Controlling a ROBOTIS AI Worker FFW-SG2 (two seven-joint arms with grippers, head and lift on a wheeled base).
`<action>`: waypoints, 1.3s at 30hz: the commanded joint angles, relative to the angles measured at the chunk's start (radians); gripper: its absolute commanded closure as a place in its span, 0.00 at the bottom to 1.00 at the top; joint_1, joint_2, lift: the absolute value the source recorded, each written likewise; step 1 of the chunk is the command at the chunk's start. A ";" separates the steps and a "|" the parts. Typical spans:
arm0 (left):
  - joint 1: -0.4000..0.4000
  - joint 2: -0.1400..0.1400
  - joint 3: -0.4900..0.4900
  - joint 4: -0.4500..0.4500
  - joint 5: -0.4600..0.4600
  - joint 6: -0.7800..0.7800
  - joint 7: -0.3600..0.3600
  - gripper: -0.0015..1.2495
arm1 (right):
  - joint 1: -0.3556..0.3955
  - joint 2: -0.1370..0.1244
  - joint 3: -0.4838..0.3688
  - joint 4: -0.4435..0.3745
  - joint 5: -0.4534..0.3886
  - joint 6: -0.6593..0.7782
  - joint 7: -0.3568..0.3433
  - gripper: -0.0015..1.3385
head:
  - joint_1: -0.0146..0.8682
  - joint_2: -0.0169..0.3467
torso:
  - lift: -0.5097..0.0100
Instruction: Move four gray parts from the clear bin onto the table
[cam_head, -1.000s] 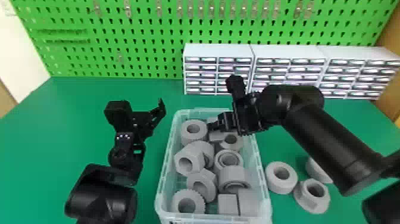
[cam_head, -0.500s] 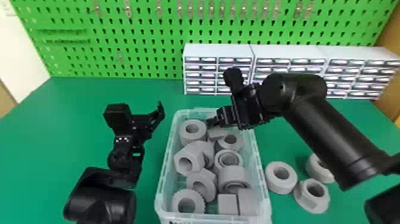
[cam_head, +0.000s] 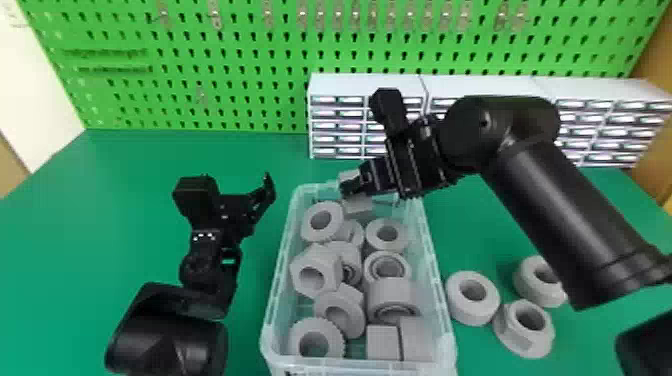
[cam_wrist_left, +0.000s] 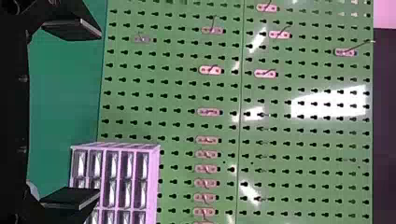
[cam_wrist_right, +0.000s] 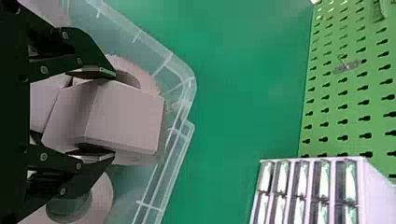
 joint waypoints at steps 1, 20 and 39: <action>0.003 0.002 0.002 0.000 0.000 -0.002 0.000 0.08 | 0.005 -0.004 -0.023 -0.048 0.013 0.030 0.000 0.69 | 0.80 0.24 | 0.88; 0.020 0.007 0.011 -0.005 0.000 0.000 0.000 0.08 | 0.019 -0.016 -0.098 -0.131 0.076 0.090 0.000 0.69 | 0.80 0.24 | 0.88; 0.023 0.008 0.023 -0.008 0.000 0.000 0.000 0.08 | 0.089 -0.048 -0.292 -0.229 0.222 0.185 0.000 0.69 | 0.80 0.24 | 0.88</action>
